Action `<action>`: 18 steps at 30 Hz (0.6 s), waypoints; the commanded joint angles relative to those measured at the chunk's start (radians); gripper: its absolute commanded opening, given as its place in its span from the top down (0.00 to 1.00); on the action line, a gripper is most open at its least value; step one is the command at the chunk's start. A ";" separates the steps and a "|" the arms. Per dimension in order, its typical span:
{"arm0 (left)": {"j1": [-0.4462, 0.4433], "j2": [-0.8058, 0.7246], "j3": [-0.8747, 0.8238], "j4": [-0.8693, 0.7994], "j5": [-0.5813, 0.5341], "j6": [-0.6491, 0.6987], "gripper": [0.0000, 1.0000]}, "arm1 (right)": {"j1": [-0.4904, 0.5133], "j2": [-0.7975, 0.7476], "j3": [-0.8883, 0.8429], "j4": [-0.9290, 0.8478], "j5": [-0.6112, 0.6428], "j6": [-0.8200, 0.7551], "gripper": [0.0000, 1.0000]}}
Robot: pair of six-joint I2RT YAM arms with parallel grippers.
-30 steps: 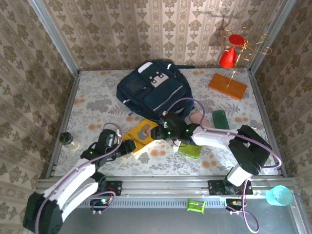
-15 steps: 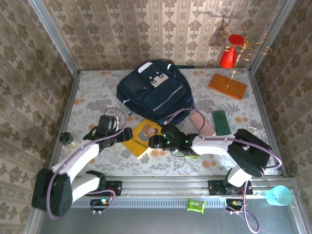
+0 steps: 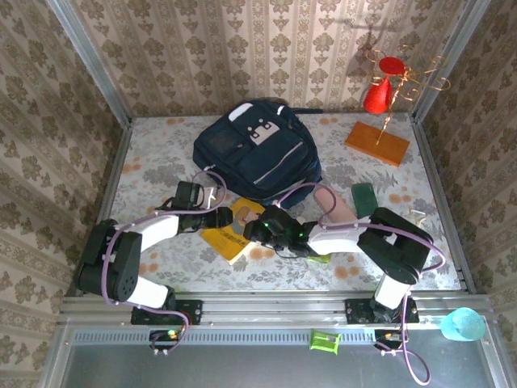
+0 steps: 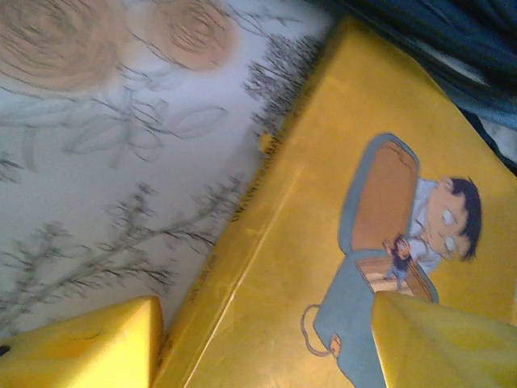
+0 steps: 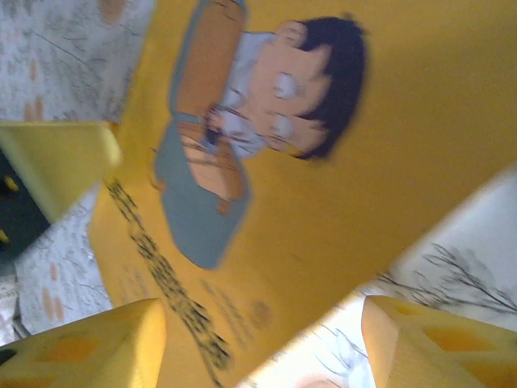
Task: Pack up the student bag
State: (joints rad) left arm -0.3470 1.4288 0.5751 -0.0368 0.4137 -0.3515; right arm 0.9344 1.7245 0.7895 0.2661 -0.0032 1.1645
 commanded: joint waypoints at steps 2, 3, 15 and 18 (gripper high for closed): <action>-0.050 -0.090 -0.079 0.012 0.048 -0.050 0.35 | 0.009 0.019 0.031 0.049 0.028 0.021 0.43; -0.063 -0.107 -0.091 0.012 0.043 -0.063 0.35 | 0.010 0.018 0.033 0.048 0.028 0.021 0.45; -0.138 -0.260 -0.161 -0.022 -0.018 -0.130 0.35 | 0.009 -0.014 0.040 -0.021 0.117 -0.023 0.83; -0.137 -0.280 -0.166 -0.026 -0.030 -0.132 0.33 | 0.005 -0.018 0.046 -0.021 0.114 -0.061 0.94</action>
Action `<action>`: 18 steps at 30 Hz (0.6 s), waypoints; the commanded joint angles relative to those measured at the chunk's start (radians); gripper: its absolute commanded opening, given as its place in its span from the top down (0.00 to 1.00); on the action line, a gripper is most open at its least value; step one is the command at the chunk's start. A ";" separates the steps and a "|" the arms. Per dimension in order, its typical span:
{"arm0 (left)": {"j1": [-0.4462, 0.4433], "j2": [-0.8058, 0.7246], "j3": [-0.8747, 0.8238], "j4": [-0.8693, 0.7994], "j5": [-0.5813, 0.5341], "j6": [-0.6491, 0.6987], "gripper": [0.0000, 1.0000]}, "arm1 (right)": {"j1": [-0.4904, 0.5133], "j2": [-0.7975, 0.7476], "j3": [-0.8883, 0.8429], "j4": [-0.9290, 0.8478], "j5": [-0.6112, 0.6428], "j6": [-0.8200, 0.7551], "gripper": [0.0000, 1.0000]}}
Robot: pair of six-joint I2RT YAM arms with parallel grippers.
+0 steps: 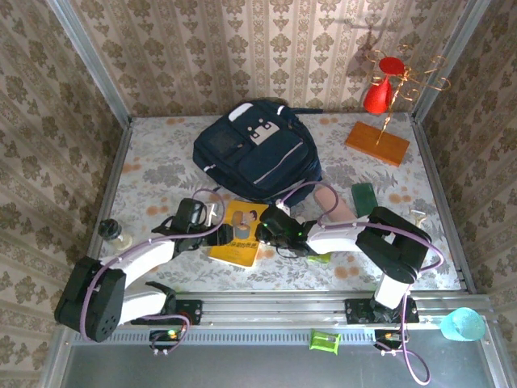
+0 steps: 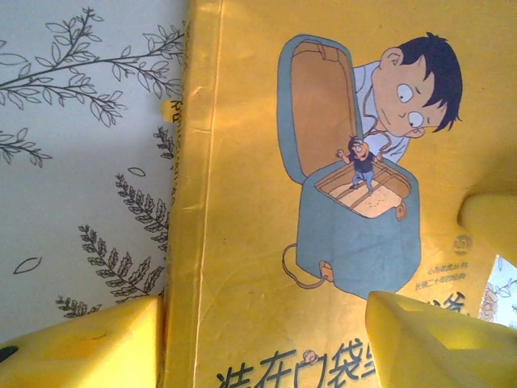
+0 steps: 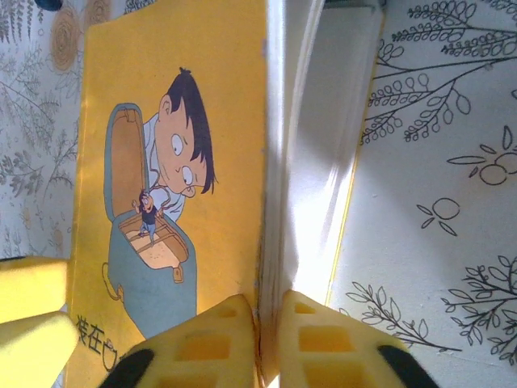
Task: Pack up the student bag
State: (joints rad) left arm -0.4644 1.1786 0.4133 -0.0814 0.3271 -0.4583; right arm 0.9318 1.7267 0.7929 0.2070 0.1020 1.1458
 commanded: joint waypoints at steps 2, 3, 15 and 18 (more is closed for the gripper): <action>-0.011 -0.051 -0.008 0.010 0.030 -0.032 0.31 | 0.003 -0.039 0.044 0.035 0.010 -0.078 1.00; -0.001 -0.062 -0.012 0.009 0.026 -0.036 0.30 | 0.000 -0.049 0.043 0.035 0.008 -0.097 1.00; 0.295 -0.181 -0.064 0.240 0.414 -0.176 0.08 | -0.079 -0.229 -0.023 0.234 -0.258 -0.322 1.00; 0.334 -0.177 -0.077 0.337 0.482 -0.240 0.04 | -0.111 -0.266 -0.042 0.274 -0.328 -0.325 1.00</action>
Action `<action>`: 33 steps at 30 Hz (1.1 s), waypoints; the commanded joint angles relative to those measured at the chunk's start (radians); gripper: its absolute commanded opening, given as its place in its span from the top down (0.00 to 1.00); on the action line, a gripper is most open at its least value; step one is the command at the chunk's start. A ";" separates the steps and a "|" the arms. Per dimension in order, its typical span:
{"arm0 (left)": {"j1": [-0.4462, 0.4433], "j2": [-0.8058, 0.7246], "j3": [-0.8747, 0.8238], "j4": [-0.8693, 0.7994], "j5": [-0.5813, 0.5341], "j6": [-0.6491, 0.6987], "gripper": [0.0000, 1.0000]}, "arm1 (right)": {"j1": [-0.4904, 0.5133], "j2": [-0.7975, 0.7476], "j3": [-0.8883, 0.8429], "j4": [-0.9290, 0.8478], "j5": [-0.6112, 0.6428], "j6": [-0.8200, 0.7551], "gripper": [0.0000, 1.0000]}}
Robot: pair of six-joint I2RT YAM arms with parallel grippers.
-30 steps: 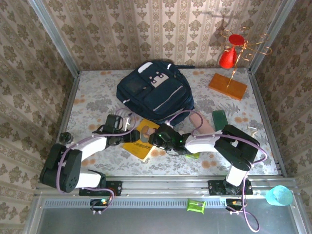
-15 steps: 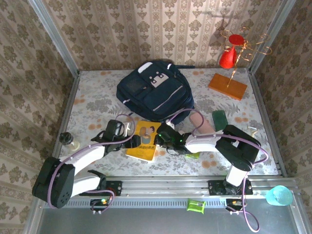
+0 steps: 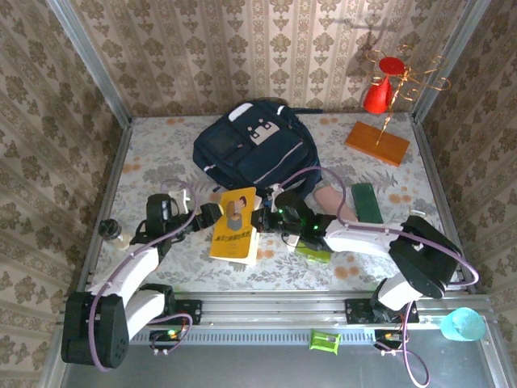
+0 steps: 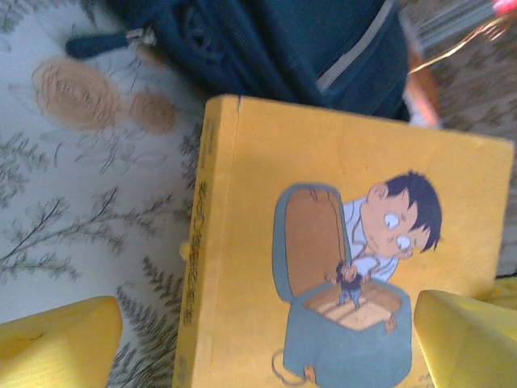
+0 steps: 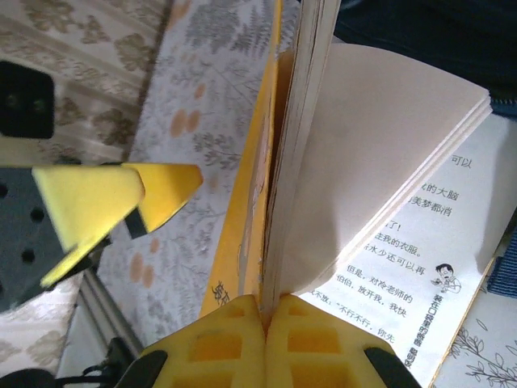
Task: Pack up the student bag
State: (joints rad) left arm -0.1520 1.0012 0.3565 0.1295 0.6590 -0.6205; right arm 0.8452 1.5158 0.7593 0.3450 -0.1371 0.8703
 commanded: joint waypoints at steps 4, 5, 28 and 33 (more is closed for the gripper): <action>0.021 0.036 -0.024 0.262 0.222 -0.164 0.01 | -0.058 -0.105 -0.025 0.183 -0.166 -0.062 1.00; 0.019 0.051 -0.024 0.295 0.241 -0.186 0.00 | -0.065 -0.116 -0.029 0.193 -0.176 -0.063 1.00; -0.110 0.055 0.046 0.369 0.283 -0.243 0.58 | -0.157 -0.152 -0.040 0.134 -0.236 -0.119 1.00; -0.141 0.030 0.076 0.350 0.279 -0.226 0.77 | -0.200 -0.143 -0.008 0.046 -0.273 -0.169 1.00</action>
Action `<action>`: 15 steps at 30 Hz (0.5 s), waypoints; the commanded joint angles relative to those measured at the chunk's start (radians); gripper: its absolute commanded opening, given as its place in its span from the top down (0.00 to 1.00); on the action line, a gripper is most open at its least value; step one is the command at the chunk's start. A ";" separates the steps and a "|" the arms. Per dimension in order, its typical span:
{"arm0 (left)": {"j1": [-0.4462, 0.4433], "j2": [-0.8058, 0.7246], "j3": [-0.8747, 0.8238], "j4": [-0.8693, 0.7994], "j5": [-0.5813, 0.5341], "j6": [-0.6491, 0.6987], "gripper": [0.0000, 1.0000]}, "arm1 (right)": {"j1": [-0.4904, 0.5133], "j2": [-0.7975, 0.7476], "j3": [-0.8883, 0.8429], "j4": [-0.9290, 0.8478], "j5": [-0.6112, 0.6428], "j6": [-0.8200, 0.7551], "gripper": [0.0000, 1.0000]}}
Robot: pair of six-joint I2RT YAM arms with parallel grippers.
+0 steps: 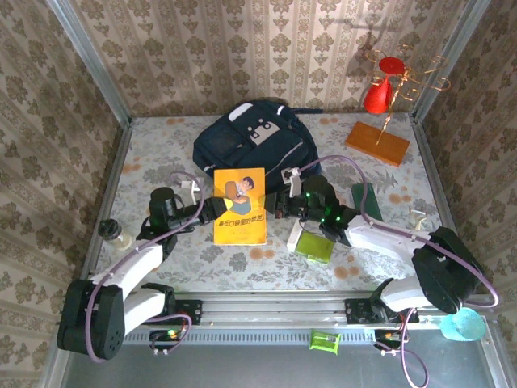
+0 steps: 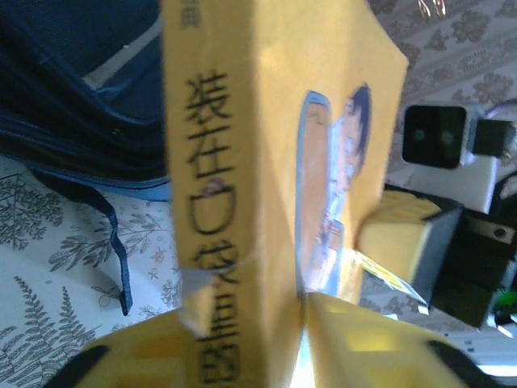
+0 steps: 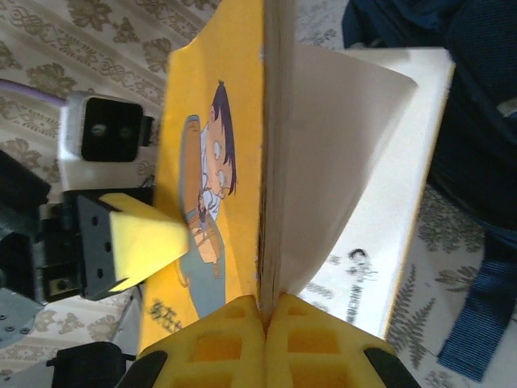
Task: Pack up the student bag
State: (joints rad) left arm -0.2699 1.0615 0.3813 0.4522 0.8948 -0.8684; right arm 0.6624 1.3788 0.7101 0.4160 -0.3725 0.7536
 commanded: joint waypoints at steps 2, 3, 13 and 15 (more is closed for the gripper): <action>-0.036 -0.033 0.064 0.027 0.035 0.022 0.85 | -0.026 -0.003 0.056 -0.052 -0.053 -0.070 1.00; -0.040 -0.035 0.071 0.025 0.029 0.018 0.88 | -0.034 -0.005 0.069 -0.084 -0.058 -0.083 0.94; -0.084 -0.042 0.148 0.147 -0.045 -0.132 1.00 | -0.093 -0.036 0.043 -0.078 -0.182 -0.086 0.13; -0.093 -0.038 0.163 0.162 -0.049 -0.145 1.00 | -0.096 -0.028 0.034 -0.055 -0.189 -0.069 0.09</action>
State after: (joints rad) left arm -0.3523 1.0431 0.4801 0.4808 0.8482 -0.9588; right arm 0.5674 1.3590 0.7555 0.3195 -0.5026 0.6796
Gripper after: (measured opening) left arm 0.172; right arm 0.900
